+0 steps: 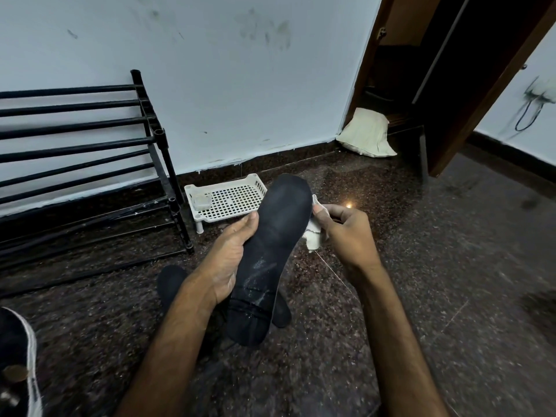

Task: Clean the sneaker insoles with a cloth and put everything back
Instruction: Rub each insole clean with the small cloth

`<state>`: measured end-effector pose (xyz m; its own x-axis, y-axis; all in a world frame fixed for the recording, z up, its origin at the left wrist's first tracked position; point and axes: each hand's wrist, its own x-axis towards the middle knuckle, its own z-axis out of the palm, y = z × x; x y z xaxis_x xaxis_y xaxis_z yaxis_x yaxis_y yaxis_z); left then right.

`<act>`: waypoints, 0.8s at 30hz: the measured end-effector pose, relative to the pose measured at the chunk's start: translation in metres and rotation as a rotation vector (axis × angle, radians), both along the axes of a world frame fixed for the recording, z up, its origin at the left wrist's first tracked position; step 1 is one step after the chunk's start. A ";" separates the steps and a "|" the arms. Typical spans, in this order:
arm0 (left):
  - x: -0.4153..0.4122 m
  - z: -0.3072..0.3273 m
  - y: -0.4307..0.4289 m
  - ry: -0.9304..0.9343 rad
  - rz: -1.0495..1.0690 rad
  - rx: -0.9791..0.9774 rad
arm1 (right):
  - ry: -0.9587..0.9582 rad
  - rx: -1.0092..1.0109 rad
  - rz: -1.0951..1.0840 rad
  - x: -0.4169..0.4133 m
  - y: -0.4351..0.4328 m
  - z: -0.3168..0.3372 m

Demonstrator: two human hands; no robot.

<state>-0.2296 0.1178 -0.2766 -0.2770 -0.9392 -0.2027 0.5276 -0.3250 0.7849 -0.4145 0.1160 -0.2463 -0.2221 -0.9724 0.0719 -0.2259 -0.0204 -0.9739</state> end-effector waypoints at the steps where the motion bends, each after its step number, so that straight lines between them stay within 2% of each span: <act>1: 0.000 0.000 -0.001 -0.019 0.010 -0.005 | -0.052 0.002 0.019 0.001 0.001 0.002; 7: 0.004 0.002 0.000 -0.026 -0.008 -0.028 | -0.162 -0.058 0.021 0.004 0.001 0.003; 12: 0.010 0.003 0.011 0.014 -0.339 -0.032 | -0.414 -0.051 -0.088 0.006 0.000 0.008; 16: 0.005 -0.005 0.013 0.204 -0.454 -0.022 | -0.386 -0.041 -0.118 0.010 -0.004 -0.002; 17: 0.004 -0.006 0.013 0.214 -0.441 -0.016 | -0.312 -0.082 -0.174 0.011 -0.005 -0.005; 18: 0.002 -0.005 0.012 0.210 -0.431 -0.012 | -0.154 -0.152 -0.258 0.010 -0.004 -0.006; 20: 0.001 -0.006 0.011 0.180 -0.428 -0.001 | 0.311 -0.361 -0.394 0.007 -0.001 -0.001; 22: -0.001 -0.002 0.012 0.147 -0.424 0.030 | 0.642 -0.537 -0.310 0.006 -0.001 0.003; 24: -0.003 0.003 0.014 0.104 -0.431 0.037 | 0.797 -0.555 -0.201 0.009 -0.004 0.003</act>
